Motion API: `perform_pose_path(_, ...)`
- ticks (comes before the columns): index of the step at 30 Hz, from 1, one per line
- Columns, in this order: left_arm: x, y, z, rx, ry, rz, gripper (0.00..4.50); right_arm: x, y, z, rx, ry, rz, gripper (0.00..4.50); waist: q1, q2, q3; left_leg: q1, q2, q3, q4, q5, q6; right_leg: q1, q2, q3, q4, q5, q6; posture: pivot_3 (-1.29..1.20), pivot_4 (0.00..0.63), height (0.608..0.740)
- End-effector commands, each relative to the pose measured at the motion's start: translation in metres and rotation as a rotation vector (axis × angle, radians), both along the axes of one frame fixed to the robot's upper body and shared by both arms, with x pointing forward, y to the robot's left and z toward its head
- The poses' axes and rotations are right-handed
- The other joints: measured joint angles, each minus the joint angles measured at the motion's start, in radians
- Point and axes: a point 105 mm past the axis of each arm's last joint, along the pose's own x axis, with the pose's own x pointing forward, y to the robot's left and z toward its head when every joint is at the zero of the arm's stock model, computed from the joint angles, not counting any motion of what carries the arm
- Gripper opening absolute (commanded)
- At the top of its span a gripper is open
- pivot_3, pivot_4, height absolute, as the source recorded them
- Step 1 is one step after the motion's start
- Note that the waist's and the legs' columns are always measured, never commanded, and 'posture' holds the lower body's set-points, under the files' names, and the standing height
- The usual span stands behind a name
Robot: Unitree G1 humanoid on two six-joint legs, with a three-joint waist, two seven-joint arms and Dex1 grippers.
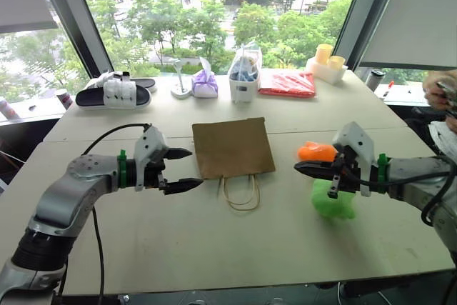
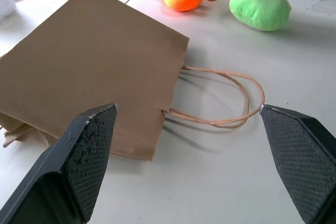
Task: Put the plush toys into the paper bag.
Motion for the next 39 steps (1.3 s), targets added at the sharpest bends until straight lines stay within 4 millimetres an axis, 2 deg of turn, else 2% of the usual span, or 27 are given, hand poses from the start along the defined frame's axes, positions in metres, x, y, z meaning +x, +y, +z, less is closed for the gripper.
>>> perform_pose_path(1,0.001,-0.003,0.018,-0.031,-0.054,-0.005,4.45,0.001,0.003,0.011,-0.013,-0.055,0.017,0.0,0.0,0.0,0.0,0.0,0.0,0.0,0.0,0.0,0.0,0.0,0.0,0.0,0.0,0.0,0.0,0.0,0.15,0.74)
perform_pose_path(6,-0.004,-0.007,0.028,-0.088,-0.037,-0.044,4.45,0.002,0.002,0.01,-0.018,-0.052,0.019,0.0,0.0,0.0,0.0,0.0,0.0,0.0,0.0,0.0,0.0,0.0,0.0,0.0,0.0,0.0,0.0,0.0,0.15,0.74)
perform_pose_path(11,-0.003,-0.01,0.024,-0.063,-0.044,-0.062,4.45,0.002,0.004,0.009,-0.022,-0.048,0.027,0.0,-0.001,0.0,0.0,0.0,0.0,0.0,0.0,0.0,0.0,0.0,0.0,0.0,0.0,0.0,0.0,0.0,0.15,0.74)
perform_pose_path(19,0.0,-0.021,-0.015,0.177,-0.177,-0.217,4.45,0.0,0.005,0.007,-0.03,-0.043,0.034,0.0,0.001,0.0,0.0,0.0,0.0,0.003,0.0,0.0,0.0,0.0,0.0,0.0,0.0,0.0,0.0,0.0,0.15,0.74)
perform_pose_path(24,0.01,-0.03,-0.024,0.263,-0.333,-0.309,4.45,0.004,0.0,0.006,-0.038,-0.045,0.018,0.0,0.002,0.0,0.0,0.0,0.0,0.003,0.001,0.0,0.0,0.0,0.0,0.0,0.0,0.0,0.0,0.0,0.15,0.74)
perform_pose_path(26,0.009,-0.034,-0.024,0.258,-0.369,-0.345,4.45,0.0,0.001,0.004,-0.036,-0.042,0.023,0.0,0.002,0.0,0.0,0.0,0.0,0.003,0.001,0.0,0.0,0.0,0.0,0.0,0.0,0.0,0.0,0.0,0.15,0.74)
perform_pose_path(30,0.01,-0.039,-0.032,0.313,-0.394,-0.419,4.45,0.0,0.007,0.003,-0.03,-0.059,0.023,0.0,-0.002,0.0,0.0,0.0,0.0,0.003,0.001,0.0,0.0,0.0,0.0,0.0,0.0,0.0,0.0,0.0,0.15,0.74)
perform_pose_path(35,0.002,-0.046,-0.029,0.268,-0.394,-0.465,4.45,-0.01,0.015,0.009,-0.009,-0.086,0.019,0.0,0.0,0.0,0.0,0.0,0.0,0.002,0.001,0.0,0.0,0.0,0.0,0.0,0.001,0.0,0.0,0.0,0.15,0.74)
perform_pose_path(39,0.001,-0.051,-0.034,0.272,-0.354,-0.5,4.45,-0.01,0.015,0.01,0.003,-0.099,-0.014,0.0,0.001,0.0,0.0,0.0,0.0,0.001,0.002,0.0,0.0,0.0,0.0,0.0,0.001,0.0,0.0,0.0,0.15,0.74)
